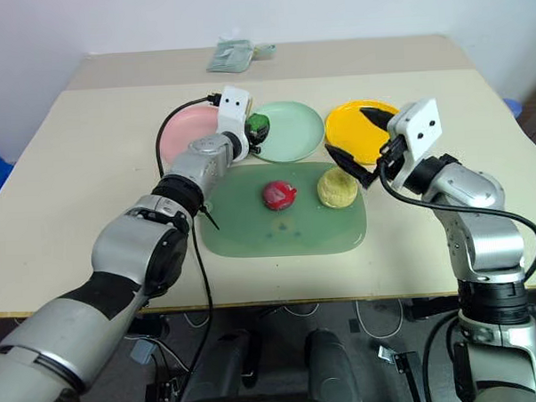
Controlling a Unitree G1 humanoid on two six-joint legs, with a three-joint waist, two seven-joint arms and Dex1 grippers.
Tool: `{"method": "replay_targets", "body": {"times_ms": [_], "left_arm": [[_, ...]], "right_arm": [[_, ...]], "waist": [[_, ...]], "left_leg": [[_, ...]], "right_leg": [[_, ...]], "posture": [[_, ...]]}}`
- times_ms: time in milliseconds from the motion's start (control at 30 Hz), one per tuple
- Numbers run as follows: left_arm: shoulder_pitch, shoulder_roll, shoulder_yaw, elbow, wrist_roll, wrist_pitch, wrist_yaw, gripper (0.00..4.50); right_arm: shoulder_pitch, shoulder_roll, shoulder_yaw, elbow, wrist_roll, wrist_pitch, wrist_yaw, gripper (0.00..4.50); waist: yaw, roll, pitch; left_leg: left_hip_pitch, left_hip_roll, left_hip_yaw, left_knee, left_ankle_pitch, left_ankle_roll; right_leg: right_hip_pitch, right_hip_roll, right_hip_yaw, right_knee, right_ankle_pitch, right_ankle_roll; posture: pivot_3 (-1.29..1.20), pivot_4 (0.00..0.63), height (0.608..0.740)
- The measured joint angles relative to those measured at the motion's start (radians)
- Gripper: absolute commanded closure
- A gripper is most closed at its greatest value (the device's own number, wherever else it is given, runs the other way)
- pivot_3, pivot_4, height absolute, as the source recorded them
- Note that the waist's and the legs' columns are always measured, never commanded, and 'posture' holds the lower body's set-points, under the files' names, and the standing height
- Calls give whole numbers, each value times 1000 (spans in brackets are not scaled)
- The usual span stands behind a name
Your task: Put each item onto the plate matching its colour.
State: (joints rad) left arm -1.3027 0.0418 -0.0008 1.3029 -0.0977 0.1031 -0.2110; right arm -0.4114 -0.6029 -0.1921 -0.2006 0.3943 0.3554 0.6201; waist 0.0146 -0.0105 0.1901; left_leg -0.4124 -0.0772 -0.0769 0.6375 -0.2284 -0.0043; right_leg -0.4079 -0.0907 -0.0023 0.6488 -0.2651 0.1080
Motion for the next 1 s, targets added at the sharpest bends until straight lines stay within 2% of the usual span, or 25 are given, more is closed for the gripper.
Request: {"method": "replay_targets", "body": {"times_ms": [267, 300, 367, 433, 467, 600, 700, 767, 833, 967, 1000], "left_arm": [[-1, -16, 35, 20, 28, -13, -1, 2256], [-1, -21, 40, 22, 28, -13, -5, 1795], [-1, -27, 53, 23, 29, -13, -10, 1346], [-1, -27, 58, 23, 32, -14, -15, 394], [-1, -28, 60, 23, 34, -14, -15, 126], [-2, -30, 74, 22, 37, -28, -20, 126], [-1, -28, 84, 6, 32, -46, -92, 126], [19, -17, 85, -83, 12, -46, -195, 126], [83, 3, 81, -256, -24, -12, -315, 126], [380, 102, 43, -790, -159, 202, -534, 126], [446, 132, 32, -875, -182, 258, -568, 126]], "right_arm": [[-5, 36, 0, -34, 5, 70, -94, 0], [-5, 37, 0, -42, 5, 77, -101, 0], [-5, 41, 1, -49, 6, 86, -109, 0], [-5, 44, 3, -58, 5, 93, -118, 0], [-5, 44, 3, -62, 5, 94, -120, 0], [-5, 44, 3, -69, 6, 94, -121, 0], [10, 44, 3, -69, 6, 86, -112, 0], [24, 44, 2, -69, 5, 79, -106, 0], [32, 45, 1, -69, 6, 76, -104, 0], [61, 47, -4, -79, 14, 76, -106, 0], [71, 46, -12, -80, 14, 79, -107, 0]], "waist": [[-2, 0, 0], [-2, 0, 0], [-2, 0, 0], [-2, 0, 0], [-2, 0, 0], [-2, 0, 0], [-2, 0, 0], [-3, 0, 0], [-7, 2, -1], [-35, 4, -2], [-35, 4, -2]], "left_leg": [[-3, 0, 0, 5, -2, 4], [-3, 0, 0, 6, -2, 4], [-4, 0, -1, 7, -3, 4], [-4, 0, -1, 7, -3, 5], [-4, 0, -1, 7, -3, 5], [-5, 0, -1, 8, -3, 5], [-5, 0, -1, 8, -3, 5], [-6, 0, -1, 8, -3, 5], [-6, 0, -1, 8, -3, 5], [-5, 2, 0, 6, -1, 2], [-5, 2, -1, 6, 0, -1]], "right_leg": [[0, 1, 0, 1, 1, 1], [0, 1, 0, 1, 1, 1], [-1, 1, 0, 1, 1, 2], [-1, 1, 0, 1, 1, 2], [-1, 1, 0, 1, 1, 2], [-1, 1, 0, 1, 1, 2], [-1, 1, 0, 1, 1, 2], [-1, 1, 0, 1, 1, 2], [-1, 1, 0, 1, 1, 2], [-3, 2, 4, 1, 1, 2], [-4, 3, 4, 1, 1, 2]], "posture": [[0, 150, 740], [0, 150, 740], [0, 150, 740], [0, 150, 740], [0, 150, 740], [0, 150, 740], [0, 150, 740], [0, 150, 740], [0, 150, 740], [0, 150, 740], [0, 150, 740]]}}
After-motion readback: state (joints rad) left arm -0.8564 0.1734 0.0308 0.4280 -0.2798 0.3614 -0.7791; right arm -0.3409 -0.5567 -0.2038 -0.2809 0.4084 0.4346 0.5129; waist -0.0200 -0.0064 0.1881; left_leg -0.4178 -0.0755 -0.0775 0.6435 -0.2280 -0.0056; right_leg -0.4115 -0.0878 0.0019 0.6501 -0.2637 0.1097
